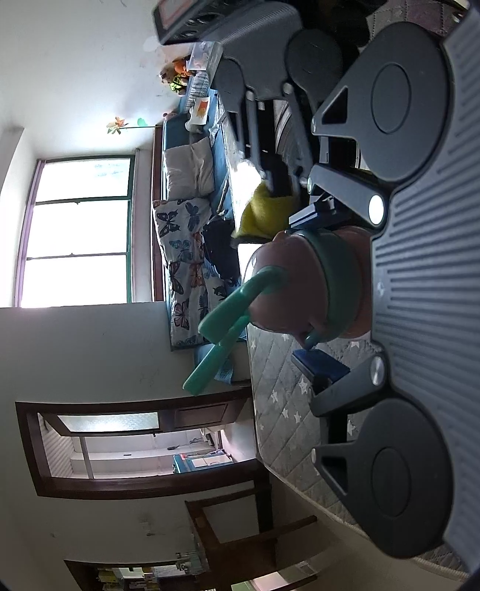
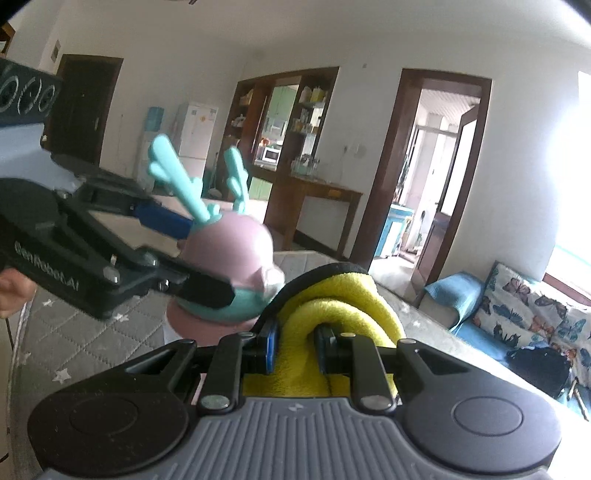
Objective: Clean container
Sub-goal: 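Wipe the bottle's lower body with the cloth in the right tool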
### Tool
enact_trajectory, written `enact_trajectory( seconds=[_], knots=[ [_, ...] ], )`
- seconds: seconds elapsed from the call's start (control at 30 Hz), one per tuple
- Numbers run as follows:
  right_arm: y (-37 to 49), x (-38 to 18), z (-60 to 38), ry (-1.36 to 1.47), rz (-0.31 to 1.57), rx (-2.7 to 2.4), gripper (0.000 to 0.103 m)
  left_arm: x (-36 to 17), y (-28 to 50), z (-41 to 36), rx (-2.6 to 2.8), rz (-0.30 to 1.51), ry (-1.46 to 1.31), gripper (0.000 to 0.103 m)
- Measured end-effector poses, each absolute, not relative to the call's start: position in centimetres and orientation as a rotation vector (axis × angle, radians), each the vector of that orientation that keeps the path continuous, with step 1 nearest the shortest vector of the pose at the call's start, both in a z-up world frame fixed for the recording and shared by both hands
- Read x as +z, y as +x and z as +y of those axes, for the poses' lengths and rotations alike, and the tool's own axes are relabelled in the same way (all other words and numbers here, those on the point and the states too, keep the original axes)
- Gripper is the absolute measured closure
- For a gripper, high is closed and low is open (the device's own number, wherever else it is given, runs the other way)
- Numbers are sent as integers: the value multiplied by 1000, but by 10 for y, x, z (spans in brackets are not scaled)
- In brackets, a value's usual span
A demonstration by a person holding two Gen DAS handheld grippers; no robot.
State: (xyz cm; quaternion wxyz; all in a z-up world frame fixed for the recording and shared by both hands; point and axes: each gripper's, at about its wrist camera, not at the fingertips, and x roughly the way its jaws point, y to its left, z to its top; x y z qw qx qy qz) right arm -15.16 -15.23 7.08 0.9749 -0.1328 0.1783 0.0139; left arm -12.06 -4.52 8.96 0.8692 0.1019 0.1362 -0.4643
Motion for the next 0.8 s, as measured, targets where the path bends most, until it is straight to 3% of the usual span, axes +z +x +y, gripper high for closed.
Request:
enact_trajectory(
  seconds=[0.8],
  knots=[
    [-148, 25, -165, -175, 484, 42, 84, 84, -149, -81, -745, 298, 153, 32]
  ],
)
